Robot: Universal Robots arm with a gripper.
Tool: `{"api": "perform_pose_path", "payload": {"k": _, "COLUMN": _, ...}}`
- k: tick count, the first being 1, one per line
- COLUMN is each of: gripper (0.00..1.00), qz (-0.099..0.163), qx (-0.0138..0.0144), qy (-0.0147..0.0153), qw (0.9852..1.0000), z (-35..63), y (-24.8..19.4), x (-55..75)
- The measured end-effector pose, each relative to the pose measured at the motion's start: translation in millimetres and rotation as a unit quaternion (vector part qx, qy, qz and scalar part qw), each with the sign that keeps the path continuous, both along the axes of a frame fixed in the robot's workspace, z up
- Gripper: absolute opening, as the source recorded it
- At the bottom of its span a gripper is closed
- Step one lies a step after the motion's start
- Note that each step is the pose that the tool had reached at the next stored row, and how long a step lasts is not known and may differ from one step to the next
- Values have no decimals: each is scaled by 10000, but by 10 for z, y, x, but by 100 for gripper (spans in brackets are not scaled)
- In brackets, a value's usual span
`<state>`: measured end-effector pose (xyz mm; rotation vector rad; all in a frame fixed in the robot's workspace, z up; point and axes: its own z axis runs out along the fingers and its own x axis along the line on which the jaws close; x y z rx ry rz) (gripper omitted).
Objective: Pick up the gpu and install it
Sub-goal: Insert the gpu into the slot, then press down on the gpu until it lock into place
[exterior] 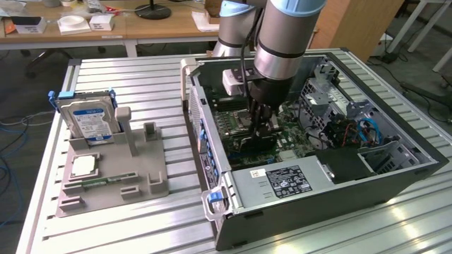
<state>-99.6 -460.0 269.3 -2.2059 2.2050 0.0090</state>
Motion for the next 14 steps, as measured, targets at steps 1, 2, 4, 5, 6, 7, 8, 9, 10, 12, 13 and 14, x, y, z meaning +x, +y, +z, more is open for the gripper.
{"api": "perform_pose_path", "payload": {"k": 1, "gripper": 25, "qz": 0, "qx": 0, "qy": 0, "qw": 10000, "z": 0, "y": 0, "x": 0}}
{"api": "perform_pose_path", "payload": {"k": 2, "gripper": 25, "qz": 0, "qx": 0, "qy": 0, "qw": 10000, "z": 0, "y": 0, "x": 0}}
{"api": "perform_pose_path", "payload": {"k": 4, "gripper": 13, "qz": 0, "qx": -1, "qy": 0, "qw": 10000, "z": 1, "y": 0, "x": 0}}
{"api": "perform_pose_path", "payload": {"k": 5, "gripper": 13, "qz": 0, "qx": 0, "qy": 0, "qw": 10000, "z": 1, "y": 0, "x": 0}}
{"api": "perform_pose_path", "payload": {"k": 6, "gripper": 10, "qz": 0, "qx": -1, "qy": 0, "qw": 10000, "z": 1, "y": 0, "x": 0}}
{"api": "perform_pose_path", "payload": {"k": 7, "gripper": 10, "qz": 0, "qx": -1, "qy": 0, "qw": 10000, "z": 1, "y": 0, "x": 0}}
{"api": "perform_pose_path", "payload": {"k": 8, "gripper": 10, "qz": 0, "qx": -1, "qy": 0, "qw": 10000, "z": 1, "y": 0, "x": 0}}
{"api": "perform_pose_path", "payload": {"k": 9, "gripper": 10, "qz": 0, "qx": -1, "qy": 0, "qw": 10000, "z": 1, "y": 0, "x": 0}}
{"api": "perform_pose_path", "payload": {"k": 10, "gripper": 10, "qz": 0, "qx": -1, "qy": 0, "qw": 10000, "z": 1, "y": 0, "x": 0}}
{"api": "perform_pose_path", "payload": {"k": 12, "gripper": 10, "qz": 0, "qx": -1, "qy": 0, "qw": 10000, "z": 1, "y": 0, "x": 0}}
{"api": "perform_pose_path", "payload": {"k": 13, "gripper": 10, "qz": 0, "qx": -1, "qy": 0, "qw": 10000, "z": 1, "y": 0, "x": 0}}
{"api": "perform_pose_path", "payload": {"k": 14, "gripper": 10, "qz": 0, "qx": -1, "qy": 0, "qw": 10000, "z": 1, "y": 0, "x": 0}}
